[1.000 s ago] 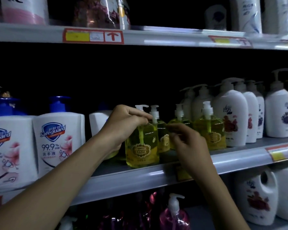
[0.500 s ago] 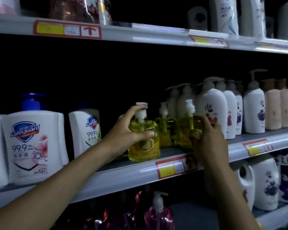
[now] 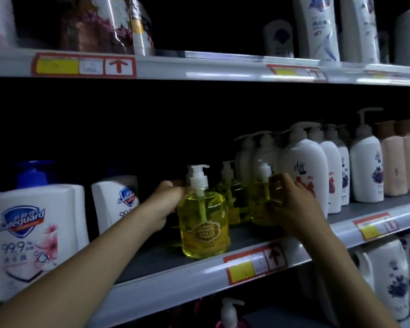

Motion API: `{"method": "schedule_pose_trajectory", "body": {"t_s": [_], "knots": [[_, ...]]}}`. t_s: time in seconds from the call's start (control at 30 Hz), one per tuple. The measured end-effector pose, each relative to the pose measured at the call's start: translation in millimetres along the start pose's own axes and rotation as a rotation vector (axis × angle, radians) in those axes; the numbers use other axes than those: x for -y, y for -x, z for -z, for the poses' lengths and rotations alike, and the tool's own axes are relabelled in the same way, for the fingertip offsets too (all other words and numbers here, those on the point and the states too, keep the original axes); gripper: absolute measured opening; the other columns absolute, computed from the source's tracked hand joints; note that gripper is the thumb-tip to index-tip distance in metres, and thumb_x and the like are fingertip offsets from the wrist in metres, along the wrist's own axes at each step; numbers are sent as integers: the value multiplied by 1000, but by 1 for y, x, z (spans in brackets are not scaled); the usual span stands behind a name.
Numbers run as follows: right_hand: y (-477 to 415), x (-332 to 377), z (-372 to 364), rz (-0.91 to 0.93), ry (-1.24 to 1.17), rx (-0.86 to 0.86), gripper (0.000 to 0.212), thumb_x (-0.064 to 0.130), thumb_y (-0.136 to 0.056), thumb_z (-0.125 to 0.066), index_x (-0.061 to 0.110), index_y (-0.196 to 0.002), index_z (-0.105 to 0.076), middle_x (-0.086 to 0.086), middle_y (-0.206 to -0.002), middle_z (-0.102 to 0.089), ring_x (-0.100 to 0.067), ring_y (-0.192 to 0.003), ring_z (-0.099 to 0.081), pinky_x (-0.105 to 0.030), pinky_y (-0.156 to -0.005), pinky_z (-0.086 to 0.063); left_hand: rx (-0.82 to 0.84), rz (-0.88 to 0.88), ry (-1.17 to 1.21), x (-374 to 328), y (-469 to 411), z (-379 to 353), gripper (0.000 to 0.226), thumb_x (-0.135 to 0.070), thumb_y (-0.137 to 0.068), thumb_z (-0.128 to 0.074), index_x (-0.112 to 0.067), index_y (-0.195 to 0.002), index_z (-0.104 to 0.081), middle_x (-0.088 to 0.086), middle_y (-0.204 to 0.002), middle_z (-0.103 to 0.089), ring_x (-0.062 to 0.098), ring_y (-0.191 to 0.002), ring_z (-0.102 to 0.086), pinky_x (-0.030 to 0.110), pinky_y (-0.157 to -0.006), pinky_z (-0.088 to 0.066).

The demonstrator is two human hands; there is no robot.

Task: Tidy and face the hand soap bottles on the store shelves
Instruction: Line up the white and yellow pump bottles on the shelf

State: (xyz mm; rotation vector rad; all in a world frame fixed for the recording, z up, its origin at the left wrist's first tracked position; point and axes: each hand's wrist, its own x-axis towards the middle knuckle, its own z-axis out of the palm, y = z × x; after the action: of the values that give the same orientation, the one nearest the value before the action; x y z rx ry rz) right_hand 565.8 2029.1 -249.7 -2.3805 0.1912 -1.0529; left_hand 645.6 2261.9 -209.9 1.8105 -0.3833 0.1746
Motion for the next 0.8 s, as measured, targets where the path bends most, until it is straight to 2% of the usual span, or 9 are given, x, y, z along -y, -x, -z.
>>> {"method": "schedule_pose_trajectory", "body": {"t_s": [0.07,0.17,0.27,0.3,0.4,0.5,0.6,0.7,0.8], "knots": [[-9,1,8,-44,-37,88,49,19,-82,-70,25,-124,-45,-7,-108,-65,-27,-94,-61,-41,-77,-53,15,33,-6,-2,0,-2,31,-19,-86,-66,-2,-109,-53,11,-83,-61,25,-82,-59,30,-64,-46],[-10,8,15,-57,-15,157,46,23,-82,-71,23,-121,-46,-4,-106,-65,-27,-95,-63,-48,-80,-55,7,64,-38,-5,-2,0,34,-20,-86,-67,-5,-113,-53,14,-94,-63,27,-93,-61,33,-75,-50],[-6,23,6,77,247,-116,25,24,-86,-66,18,-106,-54,-5,-103,-61,-21,-84,-56,-35,-63,-51,9,34,-81,-9,-2,1,32,-23,-87,-65,-6,-112,-54,9,-91,-61,23,-89,-58,28,-65,-44],[-6,32,0,142,241,-171,19,24,-88,-63,18,-104,-56,-3,-102,-59,-18,-79,-54,-30,-61,-47,14,24,-84,-10,-1,0,28,-22,-88,-65,-7,-109,-54,8,-88,-61,20,-84,-58,27,-61,-42],[-21,54,-26,272,147,59,35,28,-92,-59,27,-125,-48,-3,-110,-60,-17,-84,-61,-29,-70,-54,14,40,-69,-11,-1,-1,18,-18,-90,-60,-6,-104,-56,8,-81,-61,18,-74,-57,26,-56,-40],[-45,62,-35,241,304,375,52,29,-94,-56,33,-142,-36,-12,-127,-50,-32,-104,-60,-38,-83,-52,-4,54,-29,-10,-2,1,19,-12,-90,-59,-4,-107,-57,9,-81,-62,21,-74,-58,29,-59,-42],[-58,67,-39,229,350,446,45,28,-93,-57,27,-137,-45,-12,-122,-58,-32,-106,-60,-41,-87,-53,-9,69,13,-9,1,4,12,-13,-91,-59,-12,-101,-53,9,-87,-61,22,-81,-58,32,-66,-45],[-62,71,-45,259,325,540,54,29,-91,-61,29,-141,-39,-10,-126,-57,-31,-111,-58,-43,-91,-51,-46,64,7,-2,1,8,20,-20,-91,-60,-14,-109,-52,12,-105,-62,28,-100,-59,42,-88,-48],[-61,71,-45,290,165,669,69,25,-86,-69,34,-143,-32,-8,-134,-50,-30,-120,-52,-46,-97,-49,-110,62,-10,3,3,15,30,-23,-93,-58,-11,-120,-51,12,-108,-61,27,-101,-57,39,-87,-47]]}}
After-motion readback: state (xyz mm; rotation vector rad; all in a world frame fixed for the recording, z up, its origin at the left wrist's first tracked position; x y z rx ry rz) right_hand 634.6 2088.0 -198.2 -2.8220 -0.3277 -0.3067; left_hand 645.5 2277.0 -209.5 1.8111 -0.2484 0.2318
